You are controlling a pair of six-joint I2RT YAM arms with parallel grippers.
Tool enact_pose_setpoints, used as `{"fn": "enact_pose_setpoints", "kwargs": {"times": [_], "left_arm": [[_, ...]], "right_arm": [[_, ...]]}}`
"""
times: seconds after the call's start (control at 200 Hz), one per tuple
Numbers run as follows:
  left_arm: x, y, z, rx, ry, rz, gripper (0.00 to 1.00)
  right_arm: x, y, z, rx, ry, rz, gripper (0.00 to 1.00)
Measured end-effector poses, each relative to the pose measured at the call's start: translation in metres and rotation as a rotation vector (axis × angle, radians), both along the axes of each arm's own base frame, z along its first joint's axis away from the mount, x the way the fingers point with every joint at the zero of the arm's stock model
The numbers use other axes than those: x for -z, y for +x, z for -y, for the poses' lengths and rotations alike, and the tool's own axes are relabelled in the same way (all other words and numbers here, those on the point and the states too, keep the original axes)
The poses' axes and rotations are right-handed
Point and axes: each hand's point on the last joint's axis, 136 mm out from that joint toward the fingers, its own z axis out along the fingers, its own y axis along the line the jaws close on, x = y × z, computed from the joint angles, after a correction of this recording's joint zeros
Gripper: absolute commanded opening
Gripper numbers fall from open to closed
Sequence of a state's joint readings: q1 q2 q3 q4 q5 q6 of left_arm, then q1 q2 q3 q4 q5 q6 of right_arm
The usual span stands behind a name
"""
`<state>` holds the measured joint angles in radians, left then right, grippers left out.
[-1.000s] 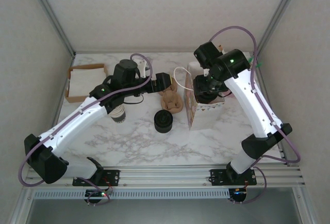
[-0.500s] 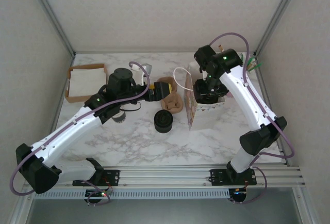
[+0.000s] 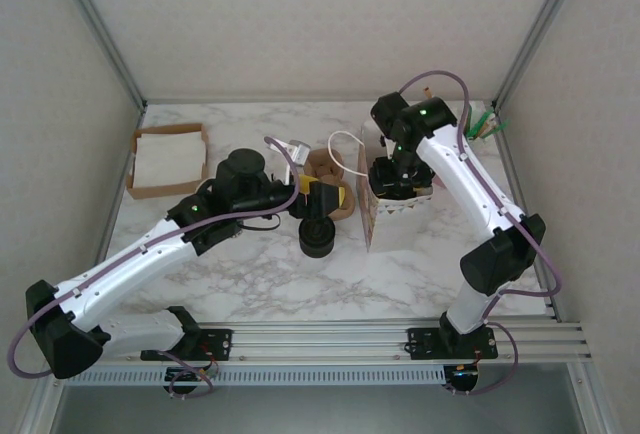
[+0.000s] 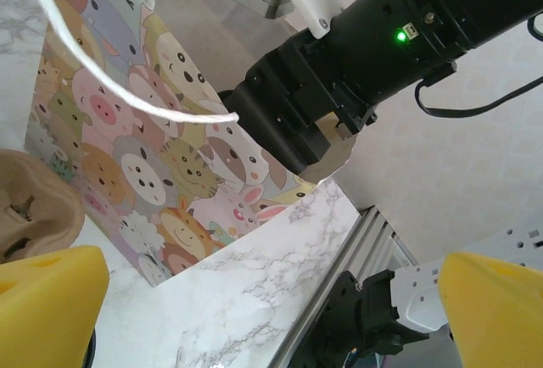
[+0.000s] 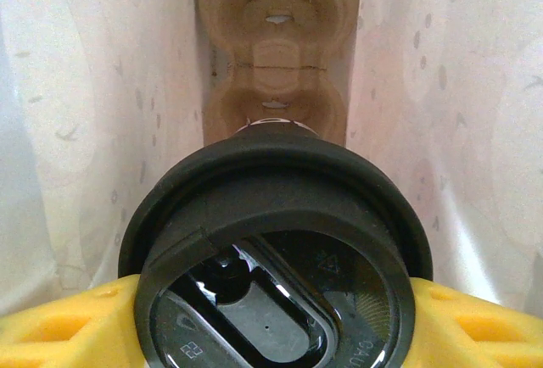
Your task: Pack the takeout coffee
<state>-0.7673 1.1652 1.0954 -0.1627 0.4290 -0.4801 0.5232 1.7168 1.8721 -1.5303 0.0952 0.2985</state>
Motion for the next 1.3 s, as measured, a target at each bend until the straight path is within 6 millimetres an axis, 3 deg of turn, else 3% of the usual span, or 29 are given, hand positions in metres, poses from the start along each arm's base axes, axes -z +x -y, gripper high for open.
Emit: {"fn": "enact_pose_setpoints", "kwargs": {"times": [0.376, 0.526, 0.676, 0.986, 1.297], "left_arm": [[0.002, 0.006, -0.003, -0.033, 0.015, 0.023, 1.0], [0.008, 0.011, 0.0, -0.033, 0.03, 0.014, 0.95], [0.007, 0.025, 0.004, -0.032, 0.025, -0.007, 0.87], [-0.016, 0.041, 0.014, -0.017, -0.033, -0.009, 0.66], [0.0, 0.072, 0.012, -0.064, -0.021, -0.079, 0.46]], "right_arm": [[0.015, 0.003, -0.003, 0.001, 0.021, -0.021, 0.69], [0.018, 0.004, -0.003, 0.0, 0.028, -0.024, 0.69], [0.018, 0.006, -0.004, -0.002, 0.035, -0.018, 0.69], [0.018, 0.006, -0.003, -0.004, 0.037, -0.019, 0.69], [0.018, 0.006, -0.004, -0.007, 0.038, -0.019, 0.69]]}}
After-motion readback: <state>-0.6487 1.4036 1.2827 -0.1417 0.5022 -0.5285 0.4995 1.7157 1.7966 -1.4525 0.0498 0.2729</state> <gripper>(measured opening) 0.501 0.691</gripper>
